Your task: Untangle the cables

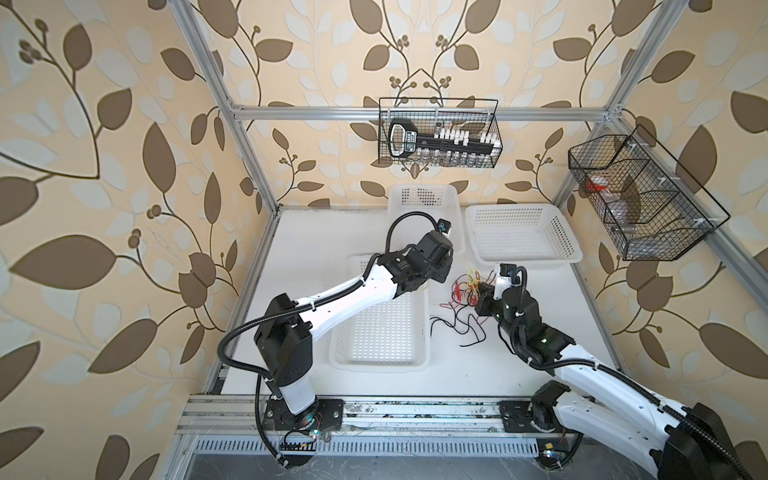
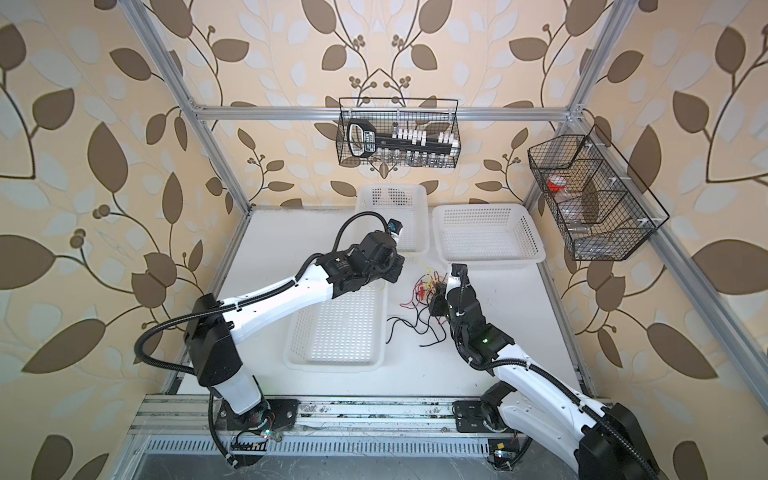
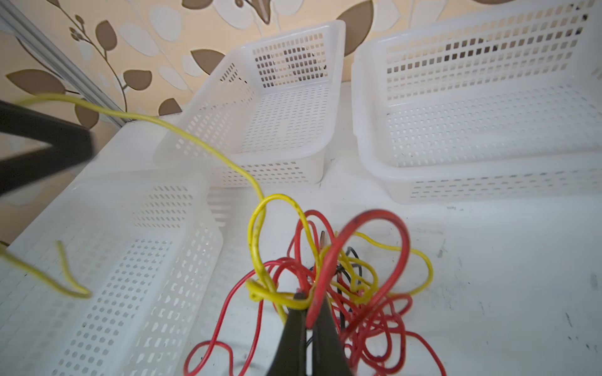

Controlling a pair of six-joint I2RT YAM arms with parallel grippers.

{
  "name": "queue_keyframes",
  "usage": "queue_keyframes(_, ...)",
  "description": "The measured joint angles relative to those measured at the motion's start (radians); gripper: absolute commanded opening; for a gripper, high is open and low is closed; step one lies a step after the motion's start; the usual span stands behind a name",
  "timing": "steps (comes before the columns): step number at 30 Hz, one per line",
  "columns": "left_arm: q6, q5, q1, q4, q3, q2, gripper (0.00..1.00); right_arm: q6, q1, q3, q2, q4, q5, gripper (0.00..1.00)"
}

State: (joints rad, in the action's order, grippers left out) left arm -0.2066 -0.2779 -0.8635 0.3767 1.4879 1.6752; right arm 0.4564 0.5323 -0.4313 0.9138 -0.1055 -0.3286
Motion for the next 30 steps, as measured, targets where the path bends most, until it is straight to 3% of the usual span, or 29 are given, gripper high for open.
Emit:
queue_keyframes(7,0.000,-0.041,0.008,-0.005,-0.085,-0.179,0.00,0.079,-0.054,0.040,0.006,-0.023,0.026,0.00)
queue_keyframes(18,-0.006,-0.120,0.100,-0.005,-0.201,-0.403,0.00,0.125,-0.079,0.051,0.056,0.035,0.018,0.00)
queue_keyframes(30,-0.009,-0.077,0.106,-0.005,-0.211,-0.429,0.00,0.146,-0.099,0.050,0.091,0.134,-0.034,0.00)
